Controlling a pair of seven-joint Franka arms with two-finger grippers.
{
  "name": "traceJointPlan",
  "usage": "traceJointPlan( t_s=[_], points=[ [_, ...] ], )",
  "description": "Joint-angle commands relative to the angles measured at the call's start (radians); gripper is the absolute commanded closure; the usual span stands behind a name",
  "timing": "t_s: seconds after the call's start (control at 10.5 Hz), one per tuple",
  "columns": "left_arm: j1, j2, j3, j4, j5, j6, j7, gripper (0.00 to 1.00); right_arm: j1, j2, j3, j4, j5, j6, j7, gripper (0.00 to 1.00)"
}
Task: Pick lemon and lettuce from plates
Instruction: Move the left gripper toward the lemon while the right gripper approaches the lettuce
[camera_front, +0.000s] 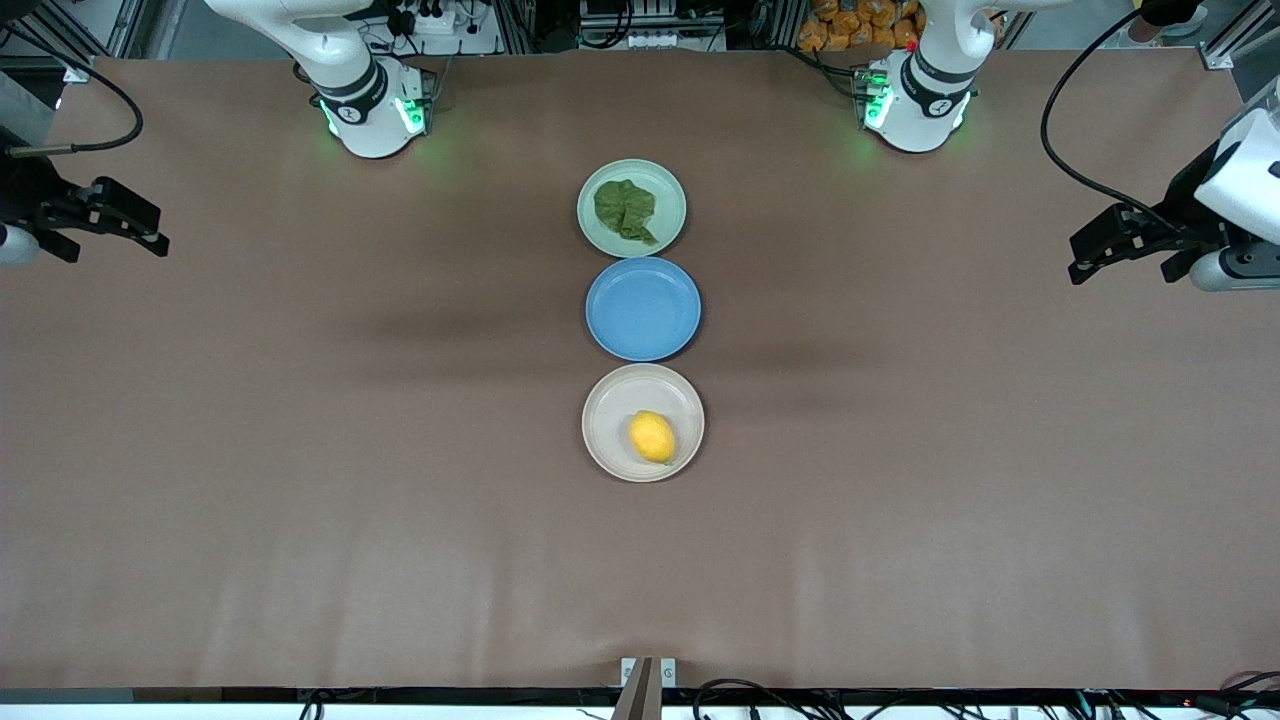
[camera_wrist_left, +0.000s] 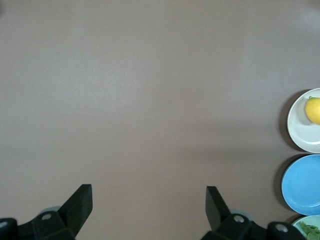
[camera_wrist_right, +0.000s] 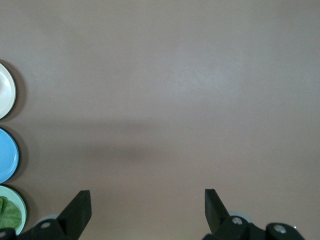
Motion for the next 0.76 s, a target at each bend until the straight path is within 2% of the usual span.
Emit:
traceJointPlan(
  t_s=[0.0, 0.47, 0.66],
  points=[
    [0.002, 0.011, -0.001, 0.027, -0.019, -0.024, 0.025, 0.0, -0.003, -0.013, 0.003, 0.02, 0.019, -0.039, -0.003, 0.0],
    [-0.102, 0.08, -0.001, 0.03, 0.024, -0.022, 0.005, 0.0, -0.003, -0.013, 0.003, 0.037, 0.019, -0.061, -0.003, 0.0],
    [-0.117, 0.124, -0.019, 0.03, 0.004, -0.021, -0.015, 0.0, -0.002, -0.01, 0.001, 0.028, 0.019, -0.044, -0.004, 0.0]
  ],
)
